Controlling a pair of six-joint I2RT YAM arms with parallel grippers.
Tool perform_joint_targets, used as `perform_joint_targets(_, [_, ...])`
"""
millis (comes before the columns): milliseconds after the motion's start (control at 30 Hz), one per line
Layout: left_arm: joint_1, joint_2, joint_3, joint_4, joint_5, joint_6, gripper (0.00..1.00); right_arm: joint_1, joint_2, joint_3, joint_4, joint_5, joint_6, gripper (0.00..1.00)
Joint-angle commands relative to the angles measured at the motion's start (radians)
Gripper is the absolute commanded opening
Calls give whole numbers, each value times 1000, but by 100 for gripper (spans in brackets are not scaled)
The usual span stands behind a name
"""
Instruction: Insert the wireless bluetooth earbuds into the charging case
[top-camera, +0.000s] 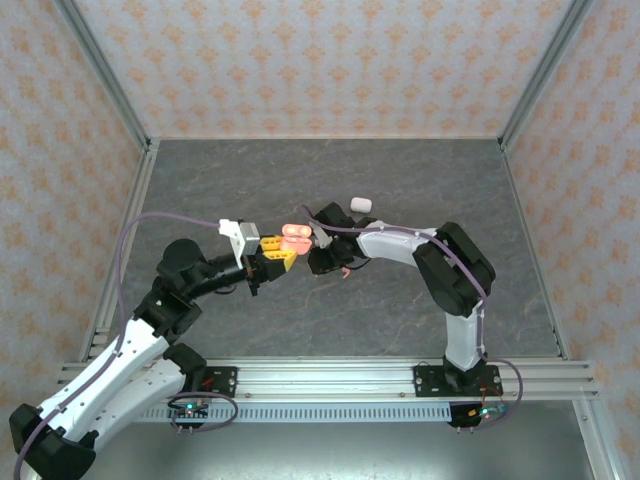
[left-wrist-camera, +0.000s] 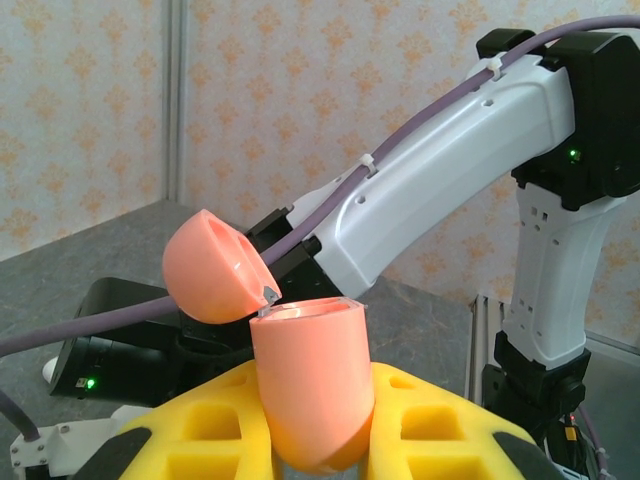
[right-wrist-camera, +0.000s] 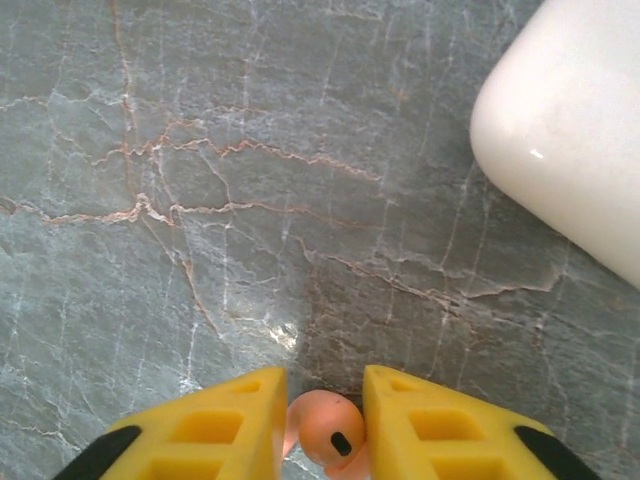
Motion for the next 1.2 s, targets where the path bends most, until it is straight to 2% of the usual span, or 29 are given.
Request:
perform_joint_targets(0, [-7, -2, 24, 4, -8, 27, 0, 10, -25, -23, -73, 14, -9, 23])
perform_joint_targets(300, [-7, -2, 14, 20, -27, 18, 0, 8, -169, -77, -27, 55, 30, 21])
perform_joint_targets(567, [-8, 3, -25, 113, -47, -31, 0, -1, -489, -143, 28, 113, 81, 21])
perform_joint_targets(900, [-18, 37, -27, 171, -33, -50, 0, 12, -853, -113, 76, 111, 45, 21])
perform_joint_targets(1033, [-25, 57, -22, 191, -28, -55, 0, 28, -923, -116, 157, 75, 35, 21])
perform_joint_targets(1167, [-36, 77, -15, 208, -30, -57, 0, 85, -926, -106, 205, 86, -12, 21])
